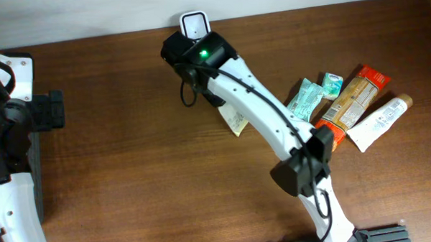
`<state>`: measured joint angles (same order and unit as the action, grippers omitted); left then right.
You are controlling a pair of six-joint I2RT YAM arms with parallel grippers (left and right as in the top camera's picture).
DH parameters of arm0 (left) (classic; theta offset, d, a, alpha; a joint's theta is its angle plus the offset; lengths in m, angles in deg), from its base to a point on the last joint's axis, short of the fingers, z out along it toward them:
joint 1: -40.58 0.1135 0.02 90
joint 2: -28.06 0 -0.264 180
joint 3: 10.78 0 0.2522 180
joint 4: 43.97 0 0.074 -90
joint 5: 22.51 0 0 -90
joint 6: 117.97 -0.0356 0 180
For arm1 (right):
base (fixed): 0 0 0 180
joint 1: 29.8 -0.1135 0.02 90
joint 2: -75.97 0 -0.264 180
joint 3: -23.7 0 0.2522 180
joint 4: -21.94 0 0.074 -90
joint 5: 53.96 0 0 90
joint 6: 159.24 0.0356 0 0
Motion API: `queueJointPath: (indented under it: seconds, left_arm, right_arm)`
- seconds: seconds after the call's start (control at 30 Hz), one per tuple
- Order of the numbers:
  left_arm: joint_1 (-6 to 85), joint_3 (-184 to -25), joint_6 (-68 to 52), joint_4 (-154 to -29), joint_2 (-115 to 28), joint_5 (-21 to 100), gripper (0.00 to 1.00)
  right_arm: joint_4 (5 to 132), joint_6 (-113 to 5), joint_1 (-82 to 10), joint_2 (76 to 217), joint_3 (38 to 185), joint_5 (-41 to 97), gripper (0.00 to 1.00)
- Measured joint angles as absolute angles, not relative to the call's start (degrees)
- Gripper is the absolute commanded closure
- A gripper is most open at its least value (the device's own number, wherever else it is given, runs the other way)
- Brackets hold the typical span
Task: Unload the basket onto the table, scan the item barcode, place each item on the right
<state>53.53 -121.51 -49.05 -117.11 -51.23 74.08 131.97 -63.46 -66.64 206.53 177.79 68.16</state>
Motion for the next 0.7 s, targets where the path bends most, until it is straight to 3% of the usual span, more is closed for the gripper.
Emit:
queueJointPath:
  seconds: [0.43, 0.7]
  left_arm:
    - [53.53, -121.51, -49.05, -117.08, -51.23, 74.08, 0.01]
    - [53.53, -121.51, -49.05, -117.08, -51.23, 74.08, 0.01]
  right_arm:
    - [130.44, -63.11, -70.9, 217.59, 177.79, 62.87, 0.96]
    - [127.43, -63.83, -66.55, 217.68, 177.79, 57.56, 0.96]
